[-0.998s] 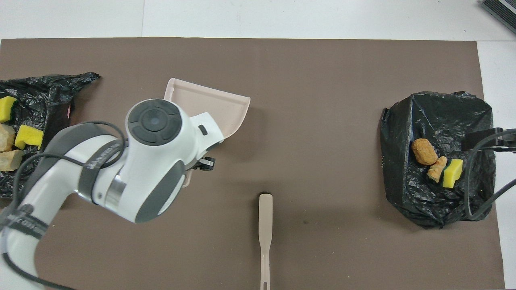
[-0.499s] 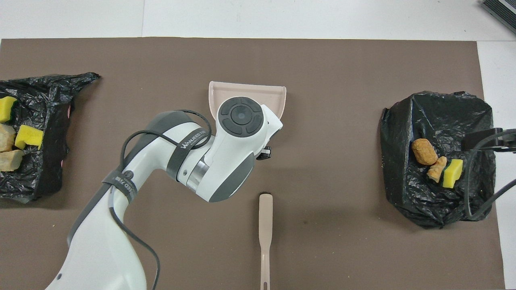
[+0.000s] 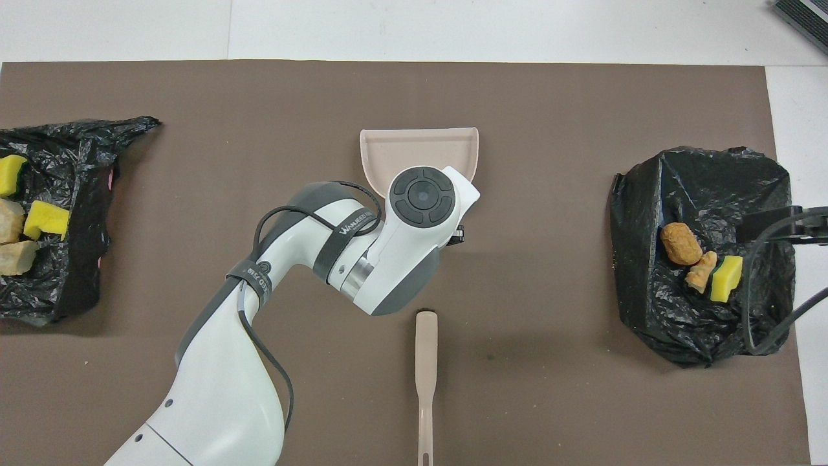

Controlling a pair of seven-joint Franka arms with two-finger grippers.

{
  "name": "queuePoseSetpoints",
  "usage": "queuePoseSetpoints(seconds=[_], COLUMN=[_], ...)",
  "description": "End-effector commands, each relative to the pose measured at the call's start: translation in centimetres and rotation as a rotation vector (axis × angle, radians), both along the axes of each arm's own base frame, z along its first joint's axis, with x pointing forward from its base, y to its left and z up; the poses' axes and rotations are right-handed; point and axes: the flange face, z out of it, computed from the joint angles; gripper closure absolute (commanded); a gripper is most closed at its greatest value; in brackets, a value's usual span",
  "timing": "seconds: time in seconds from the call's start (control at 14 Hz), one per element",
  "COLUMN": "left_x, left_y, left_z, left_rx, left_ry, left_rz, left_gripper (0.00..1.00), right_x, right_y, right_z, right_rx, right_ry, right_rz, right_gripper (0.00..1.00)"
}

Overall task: Sweep and dump trash in bin
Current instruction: 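Bring the emptied dustpan back over the mat with the left gripper, then set the dustpan down on the mat and release with the left gripper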

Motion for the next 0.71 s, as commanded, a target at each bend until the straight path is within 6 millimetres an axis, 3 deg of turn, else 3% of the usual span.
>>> queuePoseSetpoints(seconds=[0.0,0.29,0.43,0.5,0.64], left_x=[0.5,3.1,4.3,5.7,6.8], left_y=[1.7,7.3,10.1,12.8,15.2], left_z=[0.8,5.8,7.3,7.5,8.3], left_rx=[0.005,0.016,0.032,0.041,0.042], left_ry=[-0.006,-0.013,-0.009,0.0,-0.006], left_rz=[0.032,0.099,0.021,0.027,0.001], left_gripper=[0.0,0.0,0.0,0.0,0.0], right_x=[-0.1,-0.1,-0.1,-0.1,-0.4], right_y=[-1.5,-0.4,-0.3,-0.3,-0.6], right_z=[0.1,0.1,0.2,0.3,0.5], right_rx=[0.022,0.018,0.018,0.019,0.02], right_ry=[-0.008,-0.005,-0.007,-0.008,-0.001], right_rz=[0.003,0.018,0.024,0.026,0.02], right_gripper=[0.0,0.0,0.0,0.0,0.0])
